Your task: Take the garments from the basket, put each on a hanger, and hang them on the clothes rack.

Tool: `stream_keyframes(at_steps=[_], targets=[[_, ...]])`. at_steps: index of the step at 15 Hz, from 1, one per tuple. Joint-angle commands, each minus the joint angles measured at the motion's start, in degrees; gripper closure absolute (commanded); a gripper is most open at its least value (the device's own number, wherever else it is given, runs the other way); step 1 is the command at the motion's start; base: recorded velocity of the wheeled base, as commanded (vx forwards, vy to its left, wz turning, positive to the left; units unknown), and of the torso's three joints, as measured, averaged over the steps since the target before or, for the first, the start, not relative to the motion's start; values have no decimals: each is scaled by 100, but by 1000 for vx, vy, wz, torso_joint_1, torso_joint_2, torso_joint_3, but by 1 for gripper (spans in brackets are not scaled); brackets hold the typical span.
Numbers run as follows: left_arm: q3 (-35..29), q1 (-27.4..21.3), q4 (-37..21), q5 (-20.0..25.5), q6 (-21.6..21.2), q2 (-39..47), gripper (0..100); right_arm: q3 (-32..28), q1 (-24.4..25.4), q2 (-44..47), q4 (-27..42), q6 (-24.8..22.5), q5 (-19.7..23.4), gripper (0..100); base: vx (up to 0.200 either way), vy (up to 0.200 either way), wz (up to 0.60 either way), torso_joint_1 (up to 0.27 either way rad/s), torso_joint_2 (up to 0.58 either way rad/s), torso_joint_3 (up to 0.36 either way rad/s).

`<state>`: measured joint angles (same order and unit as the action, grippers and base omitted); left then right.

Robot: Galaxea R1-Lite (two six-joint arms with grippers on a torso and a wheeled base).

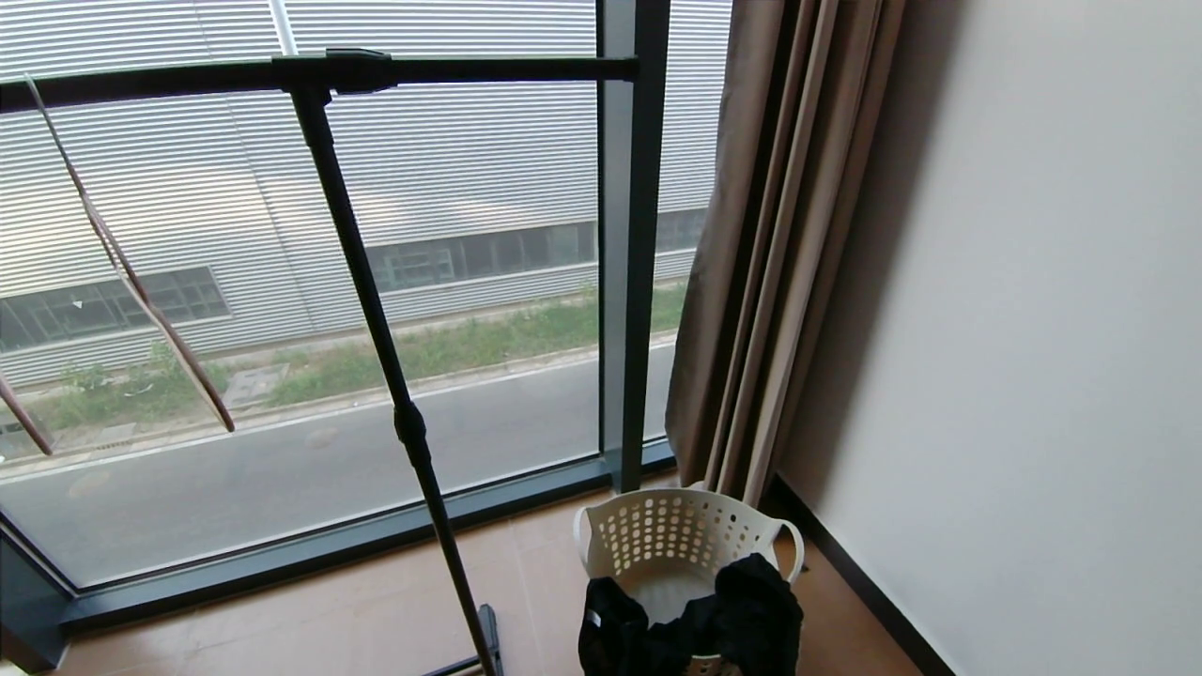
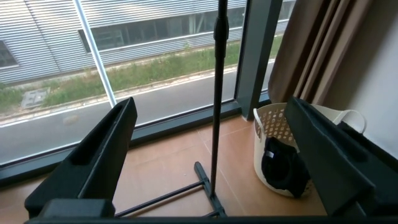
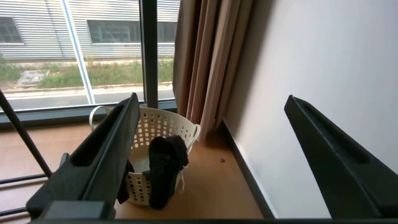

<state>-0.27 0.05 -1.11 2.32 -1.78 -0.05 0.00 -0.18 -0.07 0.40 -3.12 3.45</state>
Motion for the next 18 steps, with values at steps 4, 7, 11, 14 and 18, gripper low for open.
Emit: stream_keyframes(at_steps=[4, 7, 11, 14, 18], targets=[[0, 4, -3, -3, 64, 5, 0, -9, 1, 7, 4, -4, 7, 0, 0, 0, 0, -95, 284, 188], [-8, 4, -3, -3, 64, 5, 0, 0, 1, 7, 4, -4, -2, 0, 0, 0, 0, -141, 466, 315], [-17, 4, -21, -3, 64, 5, 0, -9, 1, 7, 4, -4, -2, 0, 0, 0, 0, -99, 372, 268], [-26, -5, -30, -3, 64, 5, 0, -9, 1, 7, 4, -4, 7, 0, 0, 0, 0, -19, 79, -61], [-8, -14, -30, -12, 37, 5, 0, -9, 1, 7, 4, -4, -2, 0, 0, 0, 0, 4, 11, -176]])
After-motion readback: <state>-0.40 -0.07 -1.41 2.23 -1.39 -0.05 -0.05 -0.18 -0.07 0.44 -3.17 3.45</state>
